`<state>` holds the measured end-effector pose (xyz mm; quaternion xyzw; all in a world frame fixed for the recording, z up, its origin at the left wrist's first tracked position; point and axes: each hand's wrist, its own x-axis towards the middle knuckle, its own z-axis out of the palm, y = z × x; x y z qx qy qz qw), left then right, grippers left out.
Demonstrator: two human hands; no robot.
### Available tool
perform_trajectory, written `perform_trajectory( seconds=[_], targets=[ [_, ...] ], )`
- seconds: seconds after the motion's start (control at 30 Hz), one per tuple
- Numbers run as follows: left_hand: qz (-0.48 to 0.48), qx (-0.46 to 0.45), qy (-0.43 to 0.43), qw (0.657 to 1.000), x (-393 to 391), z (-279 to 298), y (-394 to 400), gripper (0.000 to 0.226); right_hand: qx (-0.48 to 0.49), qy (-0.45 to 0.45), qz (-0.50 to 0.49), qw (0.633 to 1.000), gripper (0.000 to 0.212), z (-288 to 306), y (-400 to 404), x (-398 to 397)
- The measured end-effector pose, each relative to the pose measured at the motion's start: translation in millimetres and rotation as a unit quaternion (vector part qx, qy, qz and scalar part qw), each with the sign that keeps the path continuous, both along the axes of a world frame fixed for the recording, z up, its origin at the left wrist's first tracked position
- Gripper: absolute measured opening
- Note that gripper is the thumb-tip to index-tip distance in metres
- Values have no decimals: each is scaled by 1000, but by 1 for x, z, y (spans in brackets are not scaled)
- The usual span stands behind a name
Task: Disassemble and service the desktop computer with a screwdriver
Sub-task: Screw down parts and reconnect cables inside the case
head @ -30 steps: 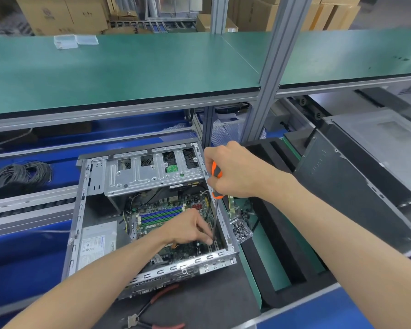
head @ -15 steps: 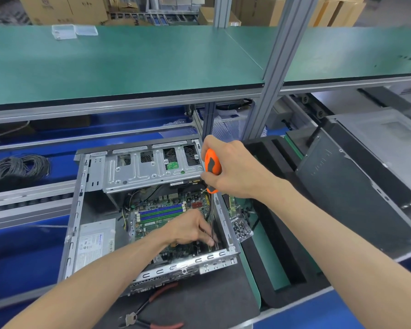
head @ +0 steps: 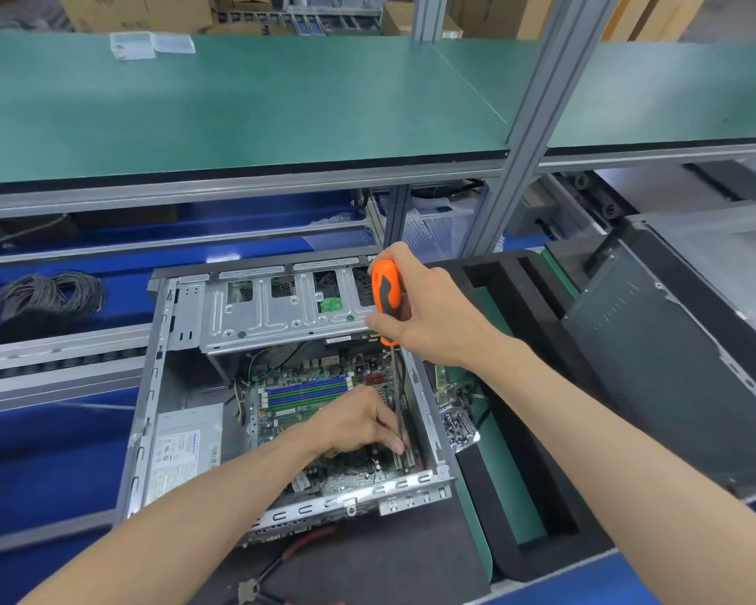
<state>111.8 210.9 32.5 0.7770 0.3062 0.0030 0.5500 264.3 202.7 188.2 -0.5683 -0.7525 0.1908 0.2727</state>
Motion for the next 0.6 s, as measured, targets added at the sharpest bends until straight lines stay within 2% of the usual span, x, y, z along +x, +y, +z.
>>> perform_trajectory(
  seconds=[0.23, 0.6],
  targets=[
    [8, -9, 17, 1000, -2, -3, 4, 5, -12, 11, 8, 1000, 46, -10, 9, -7],
    [11, -29, 43, 999, -3, -6, 13, 14, -17, 19, -2, 1000, 51, -23, 26, -3]
  ],
)
